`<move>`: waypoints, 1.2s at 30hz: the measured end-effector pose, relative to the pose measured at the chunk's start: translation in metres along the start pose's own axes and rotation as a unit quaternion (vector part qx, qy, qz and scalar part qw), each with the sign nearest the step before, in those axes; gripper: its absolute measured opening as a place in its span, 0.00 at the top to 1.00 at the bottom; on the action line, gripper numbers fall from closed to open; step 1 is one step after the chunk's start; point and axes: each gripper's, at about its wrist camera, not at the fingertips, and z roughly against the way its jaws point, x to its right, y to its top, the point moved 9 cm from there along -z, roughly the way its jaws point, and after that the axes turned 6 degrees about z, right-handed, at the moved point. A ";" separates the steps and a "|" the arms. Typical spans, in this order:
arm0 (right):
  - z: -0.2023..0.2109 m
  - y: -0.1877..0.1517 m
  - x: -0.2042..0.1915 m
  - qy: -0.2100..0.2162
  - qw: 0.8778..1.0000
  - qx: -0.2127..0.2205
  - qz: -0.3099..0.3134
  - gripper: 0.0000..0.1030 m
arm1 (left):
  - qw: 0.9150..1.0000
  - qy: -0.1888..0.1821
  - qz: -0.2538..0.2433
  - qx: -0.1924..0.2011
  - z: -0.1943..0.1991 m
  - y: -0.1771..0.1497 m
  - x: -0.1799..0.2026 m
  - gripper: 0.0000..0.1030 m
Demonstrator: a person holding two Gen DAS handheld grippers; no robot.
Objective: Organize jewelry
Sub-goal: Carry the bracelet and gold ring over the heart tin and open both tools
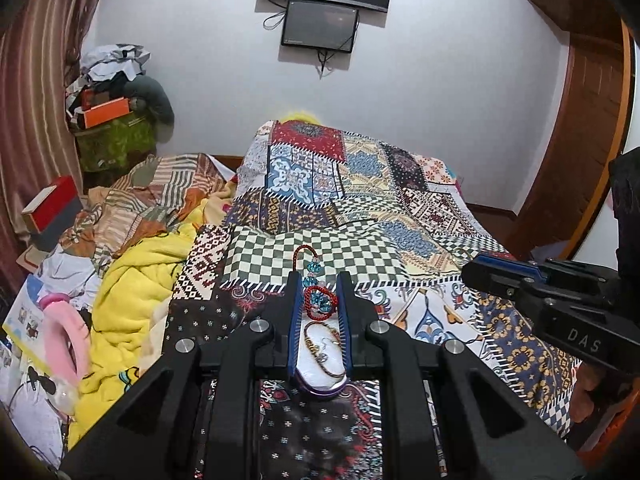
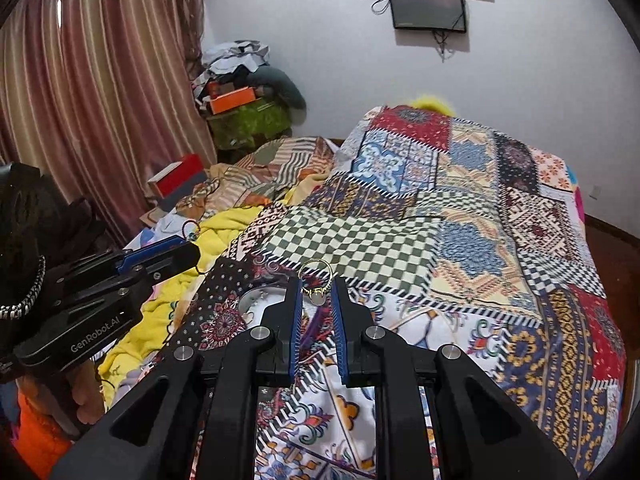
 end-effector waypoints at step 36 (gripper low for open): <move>-0.109 -0.057 -0.037 0.050 0.990 -0.125 0.030 0.87 | 0.994 -0.013 0.029 -0.106 -0.101 -0.051 -0.039 0.85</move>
